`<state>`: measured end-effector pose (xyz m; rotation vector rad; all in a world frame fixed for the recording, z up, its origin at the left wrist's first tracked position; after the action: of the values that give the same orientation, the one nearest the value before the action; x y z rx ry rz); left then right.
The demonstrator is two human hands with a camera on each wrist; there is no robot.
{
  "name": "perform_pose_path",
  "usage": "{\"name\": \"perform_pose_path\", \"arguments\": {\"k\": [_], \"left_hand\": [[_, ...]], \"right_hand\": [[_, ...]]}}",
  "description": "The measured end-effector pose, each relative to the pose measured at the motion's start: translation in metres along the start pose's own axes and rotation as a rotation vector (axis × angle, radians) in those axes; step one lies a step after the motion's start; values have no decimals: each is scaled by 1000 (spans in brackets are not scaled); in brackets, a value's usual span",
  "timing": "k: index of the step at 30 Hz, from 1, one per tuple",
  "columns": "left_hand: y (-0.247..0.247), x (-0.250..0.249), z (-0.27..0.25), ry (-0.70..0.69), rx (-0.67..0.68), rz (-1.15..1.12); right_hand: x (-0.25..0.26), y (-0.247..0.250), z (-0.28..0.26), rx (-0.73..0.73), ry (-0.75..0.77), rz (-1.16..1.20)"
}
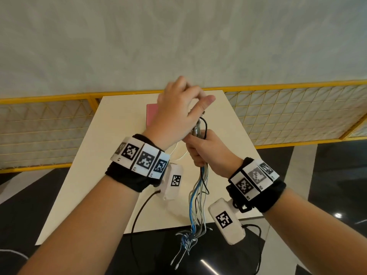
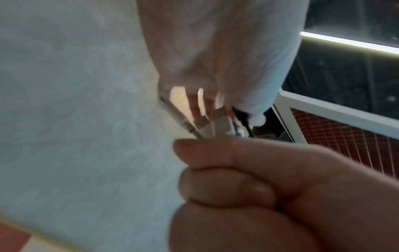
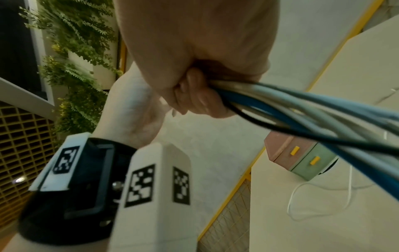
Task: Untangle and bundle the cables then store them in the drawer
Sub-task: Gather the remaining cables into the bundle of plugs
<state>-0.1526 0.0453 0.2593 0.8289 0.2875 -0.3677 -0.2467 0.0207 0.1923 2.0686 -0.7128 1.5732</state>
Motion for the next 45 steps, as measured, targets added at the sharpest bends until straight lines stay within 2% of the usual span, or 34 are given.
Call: {"name": "perform_pose_path", "arguments": {"k": [2,4,10,14,16,19,21,22,24,26,28,31,32,33,35,37,42,45], "left_hand": [[11,-3,-1,-97,-143,181],[18,-6,-1,-173,-162,251],[24,5,0,-437,51,250],[17,0,-8,-509,36,276],[11,2,-14,-436,31,219],[13,17,-18,-186,64,99],[9,27,-22,-45,198,-63],[7,28,-25,-3,282,-168],[5,25,-30,-48,335,-184],[5,23,-33,-103,332,-122],[11,29,-35,-42,302,-230],[27,53,-39,269,26,-662],[27,62,-43,373,4,-760],[23,67,-48,438,74,-821],[6,65,-63,467,319,-852],[-6,61,-72,447,454,-850],[-9,68,-79,453,596,-848],[-11,67,-83,417,612,-905]], "right_hand": [[-1,-2,1,-9,-21,-7],[-2,-6,2,-5,-32,-17],[-6,-17,4,-10,-43,-48],[-1,-26,3,10,-12,-39],[-1,-32,3,14,13,-15],[-4,-37,5,-28,17,-6],[-5,-40,7,-53,38,-10],[-4,-41,8,-58,53,-12],[-3,-45,11,-53,83,-18],[-3,-48,13,-33,84,-3],[-4,-50,15,-31,61,30],[-4,-50,16,-68,52,75],[-4,-49,16,-79,73,87],[-3,-49,16,-89,100,91],[0,-51,17,-89,143,38],[0,-54,17,-72,151,-85],[1,-51,16,41,184,-177],[-1,-46,20,66,190,-226]]}}
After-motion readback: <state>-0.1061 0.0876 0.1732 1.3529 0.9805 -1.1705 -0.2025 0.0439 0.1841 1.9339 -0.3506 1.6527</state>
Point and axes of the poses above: each hand's wrist, its own z-axis towards the middle knuckle, its own y-axis out of the back of the hand, x = y × z, the point moved 4 cm from there along z, towards the middle knuckle, and after that the axes turned 5 degrees about -y, right-handed, at the moved point
